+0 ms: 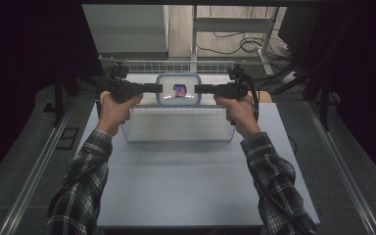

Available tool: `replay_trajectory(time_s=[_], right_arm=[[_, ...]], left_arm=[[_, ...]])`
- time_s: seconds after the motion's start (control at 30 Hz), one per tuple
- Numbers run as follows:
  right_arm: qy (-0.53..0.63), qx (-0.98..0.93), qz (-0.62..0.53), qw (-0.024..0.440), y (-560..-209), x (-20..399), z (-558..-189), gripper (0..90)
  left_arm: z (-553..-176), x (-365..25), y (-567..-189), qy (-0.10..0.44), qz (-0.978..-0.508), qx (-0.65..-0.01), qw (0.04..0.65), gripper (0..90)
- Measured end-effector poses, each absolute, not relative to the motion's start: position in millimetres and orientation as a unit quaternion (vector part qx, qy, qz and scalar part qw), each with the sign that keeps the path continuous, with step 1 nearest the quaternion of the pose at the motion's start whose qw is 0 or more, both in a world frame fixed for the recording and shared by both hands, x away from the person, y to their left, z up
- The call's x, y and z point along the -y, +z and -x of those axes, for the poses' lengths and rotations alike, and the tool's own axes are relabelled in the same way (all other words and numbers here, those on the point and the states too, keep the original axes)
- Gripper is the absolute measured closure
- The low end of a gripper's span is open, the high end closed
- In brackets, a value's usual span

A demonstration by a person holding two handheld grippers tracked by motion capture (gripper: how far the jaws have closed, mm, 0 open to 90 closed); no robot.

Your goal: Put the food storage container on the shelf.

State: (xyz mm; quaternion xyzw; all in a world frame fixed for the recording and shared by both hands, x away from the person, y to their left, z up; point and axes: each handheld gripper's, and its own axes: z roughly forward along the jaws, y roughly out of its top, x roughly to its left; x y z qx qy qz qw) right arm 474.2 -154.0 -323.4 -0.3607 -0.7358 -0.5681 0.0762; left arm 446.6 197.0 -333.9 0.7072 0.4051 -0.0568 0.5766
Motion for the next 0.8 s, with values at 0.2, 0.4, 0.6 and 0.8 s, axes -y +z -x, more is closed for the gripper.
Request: replay_trajectory(time_s=[0.2, 0.4, 0.6, 0.8], right_arm=[[-0.564, 0.737, 0.365, 0.079, -325, 150, -485, 57.8], [-0.559, 0.737, 0.37, 0.083, -330, 148, -491, 57.4], [-0.563, 0.734, 0.372, 0.08, -332, 148, -492, 56.5], [-0.566, 0.73, 0.376, 0.074, -333, 149, -493, 55.6]], left_arm=[[-454, -199, -338, -0.056, -0.702, -0.413, 0.578, 57.6], [-457, -199, -343, -0.051, -0.701, -0.417, 0.576, 56.9], [-456, -198, -343, -0.036, -0.698, -0.418, 0.581, 56.3], [-458, -197, -343, -0.032, -0.7, -0.417, 0.579, 55.4]])
